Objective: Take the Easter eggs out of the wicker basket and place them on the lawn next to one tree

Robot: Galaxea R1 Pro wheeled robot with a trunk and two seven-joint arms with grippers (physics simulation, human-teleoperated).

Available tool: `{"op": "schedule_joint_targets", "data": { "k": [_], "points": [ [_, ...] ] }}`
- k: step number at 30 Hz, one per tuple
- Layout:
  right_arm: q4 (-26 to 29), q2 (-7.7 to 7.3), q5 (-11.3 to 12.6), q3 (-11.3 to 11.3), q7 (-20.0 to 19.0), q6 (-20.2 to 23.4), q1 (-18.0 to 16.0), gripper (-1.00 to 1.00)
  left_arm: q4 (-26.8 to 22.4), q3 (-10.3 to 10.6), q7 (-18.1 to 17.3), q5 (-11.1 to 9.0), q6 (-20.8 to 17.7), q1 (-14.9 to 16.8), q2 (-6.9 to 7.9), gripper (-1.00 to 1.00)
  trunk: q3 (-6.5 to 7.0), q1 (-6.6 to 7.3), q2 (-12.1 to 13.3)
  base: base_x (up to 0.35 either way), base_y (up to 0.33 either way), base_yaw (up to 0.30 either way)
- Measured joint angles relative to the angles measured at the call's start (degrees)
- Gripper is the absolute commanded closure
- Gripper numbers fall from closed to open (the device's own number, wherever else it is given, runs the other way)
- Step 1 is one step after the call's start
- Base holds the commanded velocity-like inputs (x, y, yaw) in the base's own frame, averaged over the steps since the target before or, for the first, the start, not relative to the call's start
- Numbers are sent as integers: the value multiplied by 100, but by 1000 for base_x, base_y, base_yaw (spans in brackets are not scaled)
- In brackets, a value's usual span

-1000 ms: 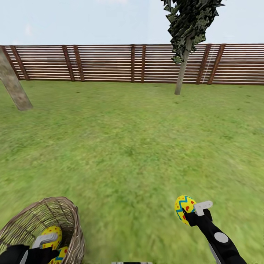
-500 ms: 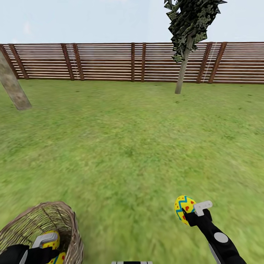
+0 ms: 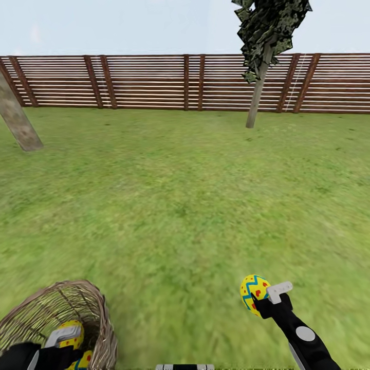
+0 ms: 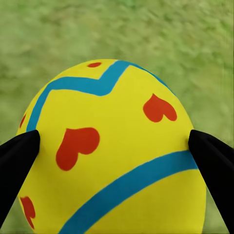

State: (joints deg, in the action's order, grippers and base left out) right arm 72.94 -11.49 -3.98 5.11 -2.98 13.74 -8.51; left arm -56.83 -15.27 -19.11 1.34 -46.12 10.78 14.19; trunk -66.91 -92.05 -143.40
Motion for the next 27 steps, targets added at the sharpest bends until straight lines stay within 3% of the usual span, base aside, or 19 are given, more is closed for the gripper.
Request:
{"op": "schedule_joint_targets", "data": {
  "k": [11,27],
  "points": [
    [0,1,1,12,0,-2,0,100,19,17,18,16,0,0,-116,-100,-244,-28,-15,0,0,0],
    [0,10,-7,22,0,-2,0,100,-7,-18,9,7,8,0,-118,-100,-245,-28,-15,106,0,0]
  ]
}}
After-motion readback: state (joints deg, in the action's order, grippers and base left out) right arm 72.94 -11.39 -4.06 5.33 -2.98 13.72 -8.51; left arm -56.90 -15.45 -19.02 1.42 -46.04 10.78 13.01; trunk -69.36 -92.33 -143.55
